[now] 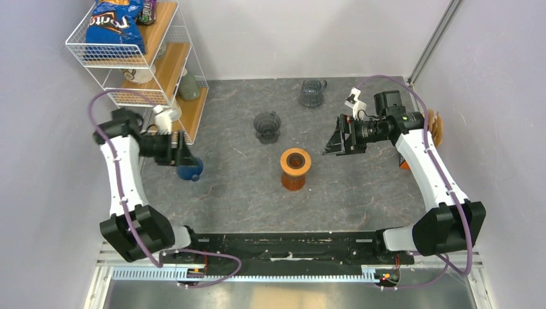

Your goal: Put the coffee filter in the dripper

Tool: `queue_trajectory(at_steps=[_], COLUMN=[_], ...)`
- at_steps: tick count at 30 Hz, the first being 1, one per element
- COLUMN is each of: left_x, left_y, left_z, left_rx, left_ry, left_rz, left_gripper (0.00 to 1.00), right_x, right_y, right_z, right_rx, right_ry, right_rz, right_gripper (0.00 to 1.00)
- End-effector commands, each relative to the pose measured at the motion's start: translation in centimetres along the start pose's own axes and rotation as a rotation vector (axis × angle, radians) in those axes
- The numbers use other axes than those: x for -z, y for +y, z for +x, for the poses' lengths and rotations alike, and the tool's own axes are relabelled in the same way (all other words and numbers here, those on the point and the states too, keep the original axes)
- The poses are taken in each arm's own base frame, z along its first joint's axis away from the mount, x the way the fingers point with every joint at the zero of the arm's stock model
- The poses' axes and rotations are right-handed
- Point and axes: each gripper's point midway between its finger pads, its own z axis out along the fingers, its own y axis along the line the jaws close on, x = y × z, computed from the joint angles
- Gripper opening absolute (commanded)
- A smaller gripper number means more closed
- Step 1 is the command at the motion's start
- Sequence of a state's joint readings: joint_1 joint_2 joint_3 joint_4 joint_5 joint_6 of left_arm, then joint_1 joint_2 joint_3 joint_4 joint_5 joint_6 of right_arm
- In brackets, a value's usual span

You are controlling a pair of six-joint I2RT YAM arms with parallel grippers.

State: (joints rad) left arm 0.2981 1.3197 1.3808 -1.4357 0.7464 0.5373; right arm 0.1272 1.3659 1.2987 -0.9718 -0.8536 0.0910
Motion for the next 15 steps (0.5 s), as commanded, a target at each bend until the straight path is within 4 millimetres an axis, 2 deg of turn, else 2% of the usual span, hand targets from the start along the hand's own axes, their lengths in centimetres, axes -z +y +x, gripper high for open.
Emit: queue_trajectory(at_steps=[1,6,9,15], left_x=[2.7,3.4,2.6,-0.4], left_y=[2.9,8.6,11.7,13.9], left_z=[2.5,2.0,2.5,4.3], left_rx=[0.123,0.376,0.450,0.533], left_ry=[-0.025,-0.150,-0.176,-0.162], left_rz=[-0.019,-0.065,-0.150,-0.136], left_gripper=[0.74,0.68,0.68,0.61], right_x=[1.0,1.0,1.1,0.9], right_y=[0.5,0.7,0.7,0.2], right_z=[0.2,0.3,0.2,0.4], right_rx=[0.037,0.028,0.034,0.017], right_ry=[-0.024,-0.021,-0.026,-0.016], right_rz=[0.021,0.010,0.015,0.020], right_gripper=[0.97,0.97,0.97,0.97])
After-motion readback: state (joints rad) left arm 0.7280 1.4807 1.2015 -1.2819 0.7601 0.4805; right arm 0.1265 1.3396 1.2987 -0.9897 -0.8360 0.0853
